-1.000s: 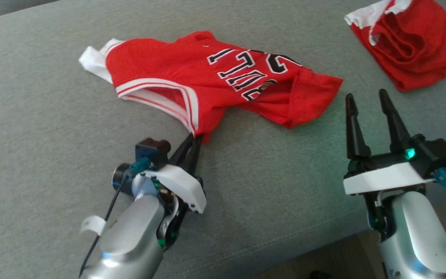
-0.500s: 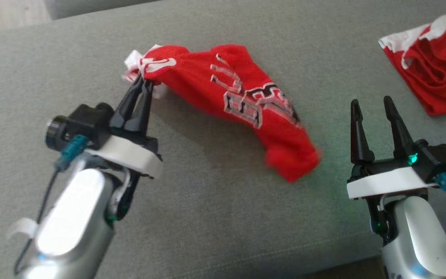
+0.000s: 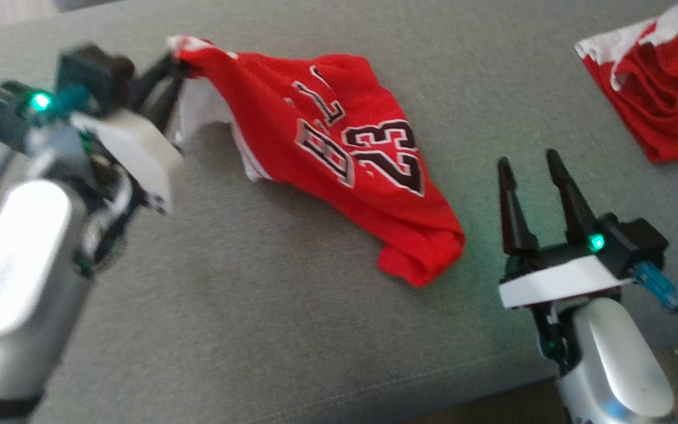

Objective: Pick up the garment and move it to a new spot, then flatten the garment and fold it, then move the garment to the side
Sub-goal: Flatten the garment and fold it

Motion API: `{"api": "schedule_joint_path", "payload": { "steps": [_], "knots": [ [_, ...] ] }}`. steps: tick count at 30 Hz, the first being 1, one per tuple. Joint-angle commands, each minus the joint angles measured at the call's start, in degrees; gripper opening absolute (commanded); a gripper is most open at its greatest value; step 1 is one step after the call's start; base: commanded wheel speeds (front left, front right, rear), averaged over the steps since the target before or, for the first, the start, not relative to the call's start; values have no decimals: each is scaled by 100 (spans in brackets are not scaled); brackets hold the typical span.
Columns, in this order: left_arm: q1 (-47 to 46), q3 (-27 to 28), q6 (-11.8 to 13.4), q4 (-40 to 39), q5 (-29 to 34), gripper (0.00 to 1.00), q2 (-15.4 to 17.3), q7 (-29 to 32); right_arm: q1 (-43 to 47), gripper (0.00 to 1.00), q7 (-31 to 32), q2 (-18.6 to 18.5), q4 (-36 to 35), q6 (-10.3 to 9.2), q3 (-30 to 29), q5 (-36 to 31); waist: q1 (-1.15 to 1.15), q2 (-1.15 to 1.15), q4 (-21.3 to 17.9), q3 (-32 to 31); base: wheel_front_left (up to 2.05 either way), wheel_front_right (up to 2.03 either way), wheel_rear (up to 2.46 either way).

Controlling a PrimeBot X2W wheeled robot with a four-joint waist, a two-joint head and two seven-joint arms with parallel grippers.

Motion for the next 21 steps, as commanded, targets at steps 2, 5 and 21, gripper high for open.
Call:
{"api": "schedule_joint_path", "payload": {
  "steps": [2,5,21],
  "knots": [
    [-459,337,-43,159,-12,0,348,178,-259,100,-75,-1,-197,37,251,78,0,0,-274,257,0,0,0],
    [-817,436,-93,700,-40,0,495,415,-388,100,-86,-1,-227,37,455,162,0,0,-528,516,0,0,0],
    [-1822,653,203,2802,152,0,619,64,-575,100,-102,-1,-417,37,984,414,0,0,-1160,1181,0,0,0]
  ]
}}
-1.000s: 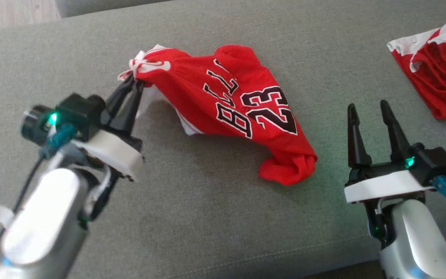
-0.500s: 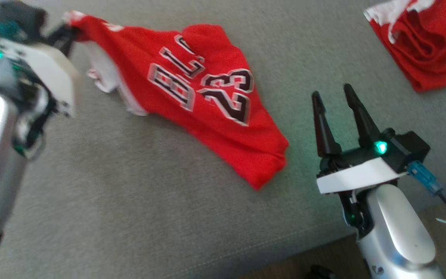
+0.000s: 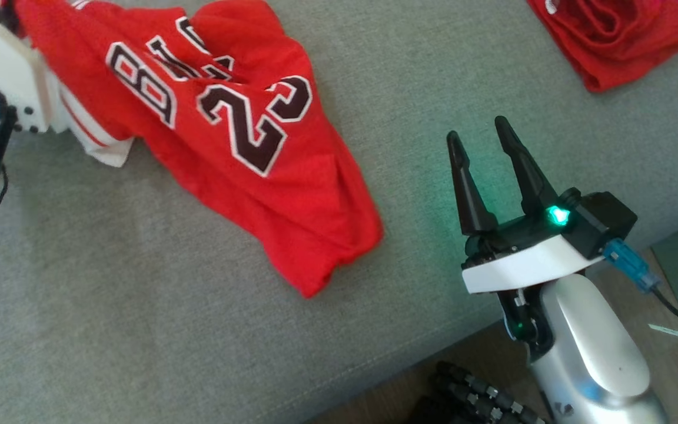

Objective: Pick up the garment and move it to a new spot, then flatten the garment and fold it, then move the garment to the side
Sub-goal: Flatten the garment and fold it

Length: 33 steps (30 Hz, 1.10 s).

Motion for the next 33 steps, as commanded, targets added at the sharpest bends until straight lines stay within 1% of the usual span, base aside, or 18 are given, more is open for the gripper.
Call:
{"api": "schedule_joint_path", "payload": {
  "steps": [1,2,3,4,8,13,17,20,22,25,26,28,33],
  "knots": [
    [-262,262,58,-21,11,1,266,-126,-97,100,-60,1,-181,37,141,31,-1,0,-29,6,0,0,0],
    [-245,259,52,49,4,31,257,-195,-94,100,-60,1,-173,37,140,26,-1,0,-16,-12,0,0,0],
    [-229,252,33,112,-10,71,240,-255,-88,100,-60,1,-162,37,132,16,-1,0,6,-37,0,0,0],
    [-224,252,10,163,-30,100,222,-327,-82,100,-60,1,-152,37,125,0,-1,0,39,-69,0,0,0],
    [-207,224,-79,252,-75,100,151,-545,-57,100,-61,1,-107,37,124,-80,-1,0,175,-217,0,0,0],
    [-76,171,-287,196,-192,100,49,-864,14,100,-61,1,62,37,186,-262,-1,0,486,-608,0,0,0],
    [206,141,-418,-15,-300,100,20,-1097,122,100,-31,1,290,37,194,-455,-1,0,778,-981,0,0,0],
    [588,171,-436,-338,-440,100,-29,-1317,243,100,161,1,444,37,254,-604,-1,0,991,-1262,0,0,0],
    [938,210,-389,-657,-557,100,-87,-1447,342,100,321,1,528,37,305,-685,-1,0,1138,-1413,0,0,0],
    [1608,283,-239,-1295,-747,100,-211,-1679,459,100,524,1,617,37,438,-752,-1,0,1343,-1604,0,0,0],
    [2147,349,-94,-1805,-914,100,-333,-1824,518,100,639,1,662,37,551,-752,-1,0,1462,-1701,0,0,0],
    [2711,378,79,-2323,-1039,100,-460,-1946,550,100,739,-16,719,37,625,-806,-1,0,1594,-1777,0,0,0],
    [3932,248,462,-3318,-1198,100,-813,-2165,589,100,906,-72,924,37,687,-915,-1,0,1900,-1906,0,0,0]
  ]
}}
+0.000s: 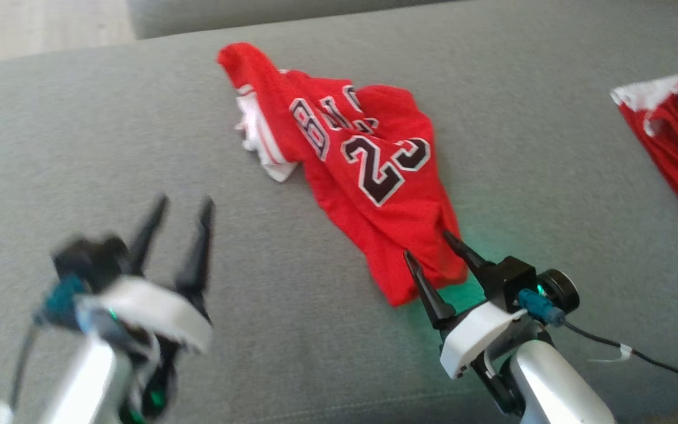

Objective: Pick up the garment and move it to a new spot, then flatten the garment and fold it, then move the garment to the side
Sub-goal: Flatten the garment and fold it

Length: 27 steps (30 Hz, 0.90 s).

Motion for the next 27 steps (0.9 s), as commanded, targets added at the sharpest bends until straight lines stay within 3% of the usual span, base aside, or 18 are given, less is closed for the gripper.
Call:
{"api": "schedule_joint_path", "payload": {
  "steps": [1,9,14,15,17,18,19,20,21,27],
  "knots": [
    [-111,208,81,-319,-14,100,61,-97,-22,100,-1,-31,-115,37,116,-71,0,0,191,-129,0,0,0],
    [723,198,541,-631,66,100,-193,-532,-19,100,51,-45,313,37,-282,-651,0,0,400,-244,0,0,0],
    [873,255,591,-575,-9,100,-255,-630,-22,100,111,5,626,37,-488,-904,0,0,499,-240,0,0,0],
    [880,264,594,-565,-18,100,-263,-643,-45,94,110,11,692,37,-517,-928,0,0,523,-225,0,0,0],
    [880,282,598,-544,-27,100,-282,-677,-122,44,80,19,803,37,-590,-960,0,0,570,-193,0,0,0],
    [880,282,598,-544,-27,100,-282,-677,-122,44,80,19,803,37,-590,-960,0,0,570,-193,0,0,0],
    [878,284,595,-531,-27,100,-291,-693,-171,33,71,21,855,37,-629,-971,0,0,597,-175,0,0,0],
    [873,280,590,-517,-25,100,-301,-708,-230,21,68,22,905,37,-669,-980,0,0,627,-150,0,0,0],
    [865,275,585,-500,-22,100,-314,-721,-299,0,70,18,947,37,-700,-998,0,0,658,-127,0,0,0],
    [801,225,551,-395,7,100,-418,-795,-914,0,63,-183,842,37,-973,-769,0,0,851,27,0,0,0]
  ]
}}
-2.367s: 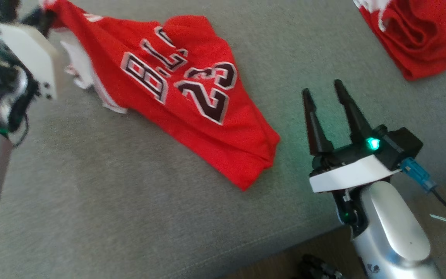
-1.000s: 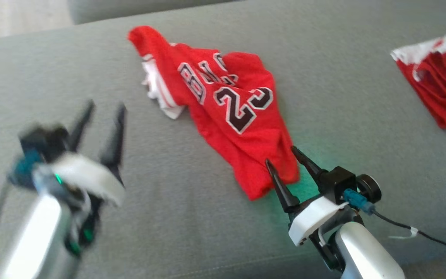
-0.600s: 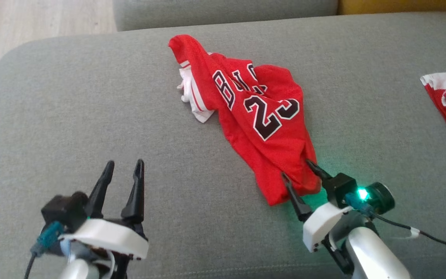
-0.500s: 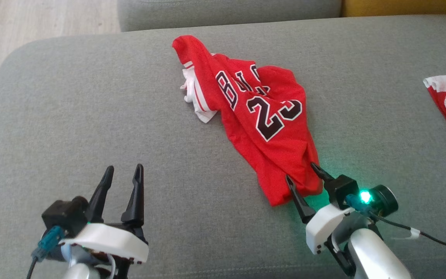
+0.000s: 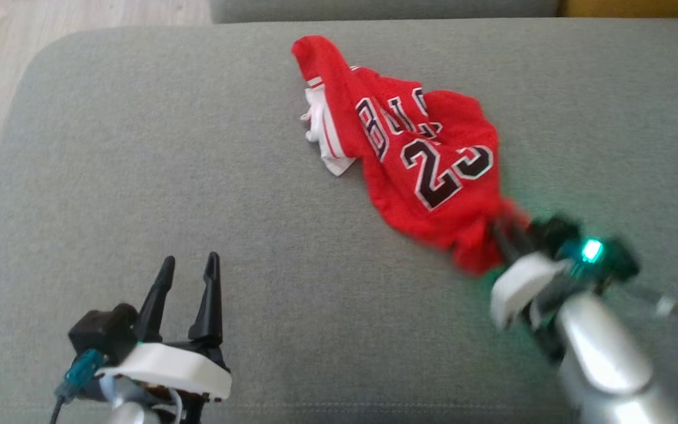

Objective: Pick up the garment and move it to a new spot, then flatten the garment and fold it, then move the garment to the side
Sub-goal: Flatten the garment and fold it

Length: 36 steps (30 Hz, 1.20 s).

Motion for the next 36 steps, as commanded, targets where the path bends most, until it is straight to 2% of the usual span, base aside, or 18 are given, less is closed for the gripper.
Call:
{"api": "schedule_joint_path", "payload": {
  "steps": [1,6,12,19,20,21,22,23,28,32,35,36],
  "knots": [
    [-252,212,-12,-135,7,100,4,-78,-394,0,21,-156,-272,37,29,46,0,0,88,66,0,0,0],
    [-363,131,-98,-12,32,100,-120,-125,-1046,0,573,-765,-324,37,112,114,0,0,312,209,0,0,0],
    [-544,40,-213,159,86,100,-231,-160,-1734,0,993,-1524,346,37,194,240,0,0,601,421,0,0,0],
    [-666,68,-277,298,134,100,-277,-188,-2222,0,872,-1844,1240,37,15,181,0,0,717,576,0,0,0],
    [-673,73,-282,315,140,100,-283,-191,-2261,27,827,-1850,1336,37,-17,160,0,0,709,579,0,0,0],
    [-678,78,-286,332,146,100,-289,-193,-2291,47,782,-1852,1421,37,-59,138,0,0,694,576,0,0,0],
    [-679,84,-288,346,152,100,-293,-195,-2313,81,725,-1854,1495,37,-93,113,0,0,669,570,0,0,0],
    [-680,90,-294,358,156,100,-295,-197,-2330,100,655,-1854,1554,37,-120,87,0,0,640,564,0,0,0],
    [-662,116,-316,414,170,100,-298,-204,-2318,100,57,-1701,1494,37,-246,62,0,0,485,450,0,0,0],
    [-613,141,-313,413,184,100,-282,-208,-2148,100,-437,-1334,1021,37,-229,265,0,0,368,315,0,0,0],
    [-566,166,-300,380,193,100,-255,-209,-1892,100,-577,-959,542,37,85,545,0,0,310,243,0,0,0],
    [-566,166,-300,380,193,100,-255,-209,-1892,100,-577,-959,542,37,85,545,0,0,310,243,0,0,0]
  ]
}}
